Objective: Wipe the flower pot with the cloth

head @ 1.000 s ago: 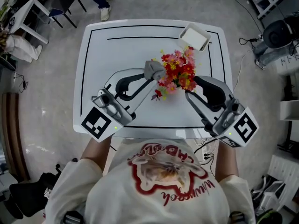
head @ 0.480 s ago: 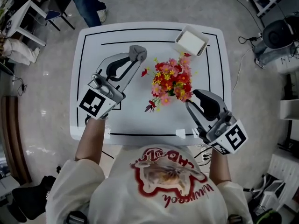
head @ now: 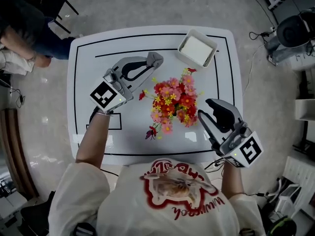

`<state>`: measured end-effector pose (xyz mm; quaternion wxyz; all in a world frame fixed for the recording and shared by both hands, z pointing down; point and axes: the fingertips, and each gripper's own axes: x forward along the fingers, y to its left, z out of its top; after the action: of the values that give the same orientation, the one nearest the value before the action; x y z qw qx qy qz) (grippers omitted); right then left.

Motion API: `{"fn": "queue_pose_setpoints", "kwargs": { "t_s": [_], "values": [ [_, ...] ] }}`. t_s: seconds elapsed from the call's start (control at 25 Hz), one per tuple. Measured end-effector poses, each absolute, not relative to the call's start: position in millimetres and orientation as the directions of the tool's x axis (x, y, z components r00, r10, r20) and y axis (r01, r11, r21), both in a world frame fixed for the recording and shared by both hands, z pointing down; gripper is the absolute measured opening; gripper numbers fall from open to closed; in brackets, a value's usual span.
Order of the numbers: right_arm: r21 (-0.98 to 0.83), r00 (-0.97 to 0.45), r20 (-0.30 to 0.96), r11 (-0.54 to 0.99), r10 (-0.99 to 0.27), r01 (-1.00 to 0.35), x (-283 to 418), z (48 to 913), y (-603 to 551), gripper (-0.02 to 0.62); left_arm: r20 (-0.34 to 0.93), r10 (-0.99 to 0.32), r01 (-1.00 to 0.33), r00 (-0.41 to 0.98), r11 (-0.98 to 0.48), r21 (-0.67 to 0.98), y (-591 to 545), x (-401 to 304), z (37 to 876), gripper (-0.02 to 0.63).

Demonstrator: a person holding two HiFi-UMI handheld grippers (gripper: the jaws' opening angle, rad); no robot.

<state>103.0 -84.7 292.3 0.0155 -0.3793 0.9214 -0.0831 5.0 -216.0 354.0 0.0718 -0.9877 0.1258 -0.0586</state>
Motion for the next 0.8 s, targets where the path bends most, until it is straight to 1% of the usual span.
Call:
{"fn": "queue_pose_setpoints", "kwargs": {
  "t_s": [0.16,0.44,0.8],
  "values": [
    [-0.156,-0.697,0.053,0.683,-0.715,-0.713,109.7,297.4,-102.6,0.123,0.124,-0.152,-0.136,0.981,-0.983,-0.126,-222.3,26.0,377.5,0.043],
    [-0.193,-0.667,0.031,0.651,-0.744,-0.735,117.2,300.4,-128.4,0.123,0.218,0.104,0.126,0.970,-0.988,-0.091,-205.1,56.1,407.3,0.043],
    [-0.192,-0.655,0.036,0.638,-0.755,-0.746,117.2,306.9,-137.5,0.109,0.260,0.283,0.297,0.923,-0.955,-0.017,-185.3,63.1,430.0,0.043]
  ]
}}
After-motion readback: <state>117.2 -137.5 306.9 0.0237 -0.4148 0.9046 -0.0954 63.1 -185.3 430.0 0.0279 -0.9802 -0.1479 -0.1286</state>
